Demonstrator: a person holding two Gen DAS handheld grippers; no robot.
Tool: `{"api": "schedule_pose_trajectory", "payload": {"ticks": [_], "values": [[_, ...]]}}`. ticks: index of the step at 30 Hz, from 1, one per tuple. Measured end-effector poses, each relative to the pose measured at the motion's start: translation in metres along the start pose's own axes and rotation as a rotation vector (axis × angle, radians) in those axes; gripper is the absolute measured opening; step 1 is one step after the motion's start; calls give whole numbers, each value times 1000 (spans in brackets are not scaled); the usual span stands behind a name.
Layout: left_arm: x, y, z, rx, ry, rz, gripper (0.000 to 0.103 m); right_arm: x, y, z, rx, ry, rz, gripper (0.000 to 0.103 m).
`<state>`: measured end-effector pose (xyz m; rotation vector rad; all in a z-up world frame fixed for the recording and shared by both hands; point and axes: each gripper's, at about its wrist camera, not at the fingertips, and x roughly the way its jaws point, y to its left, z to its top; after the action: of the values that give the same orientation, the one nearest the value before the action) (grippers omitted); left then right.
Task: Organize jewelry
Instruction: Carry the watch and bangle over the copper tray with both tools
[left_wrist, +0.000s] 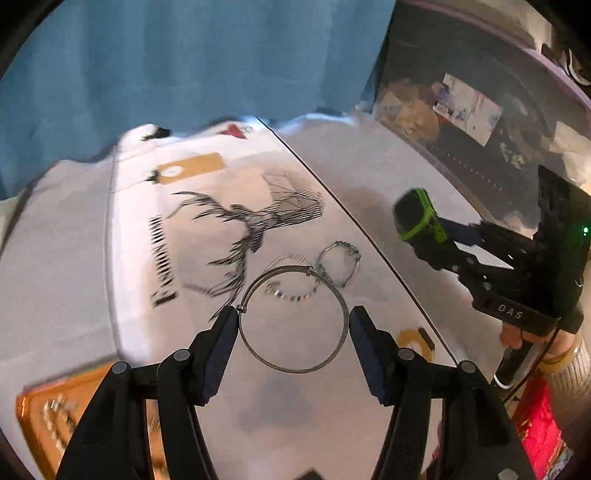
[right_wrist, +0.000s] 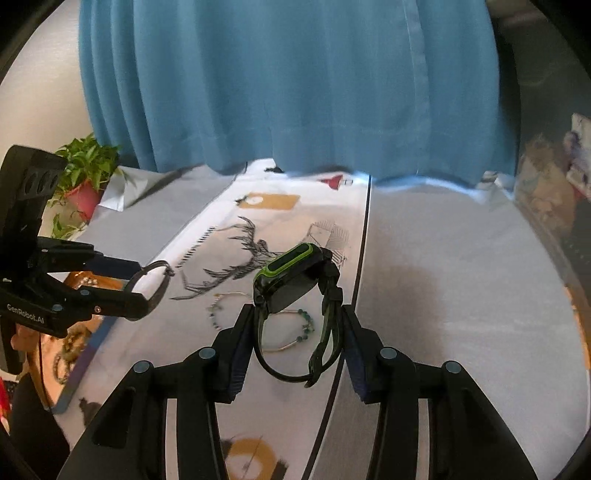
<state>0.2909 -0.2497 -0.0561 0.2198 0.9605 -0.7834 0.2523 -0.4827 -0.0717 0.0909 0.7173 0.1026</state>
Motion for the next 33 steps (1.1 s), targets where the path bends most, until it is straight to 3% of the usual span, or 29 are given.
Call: {"api": "schedule_pose_trajectory", "payload": {"ticks": [9, 15, 27, 33], "values": [[-77, -1, -72, -105, -102, 157, 58, -41, 47, -53, 35, 66, -24, 46], [-126, -1, -118, -158, -153, 225, 58, -66, 94, -87, 48, 87, 10, 46], [-202, -1, -203, -212, -229, 358, 58, -124, 209, -110, -38, 59, 102, 46], [-224, 8, -227, -256, -245, 388, 58, -140, 254, -112, -99, 45, 150, 46]]}}
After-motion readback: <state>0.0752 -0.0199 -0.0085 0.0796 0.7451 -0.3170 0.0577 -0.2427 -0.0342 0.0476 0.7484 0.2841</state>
